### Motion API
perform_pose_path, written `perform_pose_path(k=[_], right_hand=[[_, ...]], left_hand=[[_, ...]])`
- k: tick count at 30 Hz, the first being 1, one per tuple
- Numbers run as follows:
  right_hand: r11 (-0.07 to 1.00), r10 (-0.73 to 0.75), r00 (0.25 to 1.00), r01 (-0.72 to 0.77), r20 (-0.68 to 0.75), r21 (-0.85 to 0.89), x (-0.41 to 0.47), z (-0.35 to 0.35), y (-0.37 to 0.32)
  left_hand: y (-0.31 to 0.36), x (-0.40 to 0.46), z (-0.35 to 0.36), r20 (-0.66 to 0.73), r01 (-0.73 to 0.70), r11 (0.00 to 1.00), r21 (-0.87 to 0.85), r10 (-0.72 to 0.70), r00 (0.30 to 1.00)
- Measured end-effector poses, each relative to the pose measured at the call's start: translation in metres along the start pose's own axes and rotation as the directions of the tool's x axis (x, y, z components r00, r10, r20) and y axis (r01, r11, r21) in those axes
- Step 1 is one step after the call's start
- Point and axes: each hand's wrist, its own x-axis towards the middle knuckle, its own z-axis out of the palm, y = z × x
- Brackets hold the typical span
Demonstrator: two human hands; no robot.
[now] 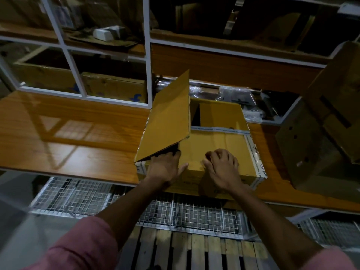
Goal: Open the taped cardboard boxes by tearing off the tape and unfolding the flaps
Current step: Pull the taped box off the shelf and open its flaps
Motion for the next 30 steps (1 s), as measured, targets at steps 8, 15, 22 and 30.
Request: perform_pose_path(k=[8, 15, 22, 30], right_hand=[[0.996, -0.085, 0.996, 0.085, -0.02, -0.036, 0.035, 0.016, -0.041], [0.989, -0.137, 0.991, 0.137, 0.012, -0.062, 0.05, 0.03, -0.047], [0.987, -0.124, 0.992, 0.126, 0.025, -0.101, 0.048, 0.026, -0.041], [0.983, -0.146, 0.982, 0.158, 0.124, -0.096, 0.092, 0.021, -0.049]], left_hand=[[-0.057, 0.011, -0.002, -0.221, 0.019, 0.97, 0.242, 0.036, 0.975], [-0.092, 0.016, 0.015, -0.102, 0.117, 0.971, -0.207, -0.141, 0.985], [-0.08, 0.025, 0.005, -0.071, 0.135, 0.975, -0.179, -0.149, 0.986], [-0.073, 0.042, 0.01, -0.252, 0.16, 0.974, -0.163, -0.197, 0.947]])
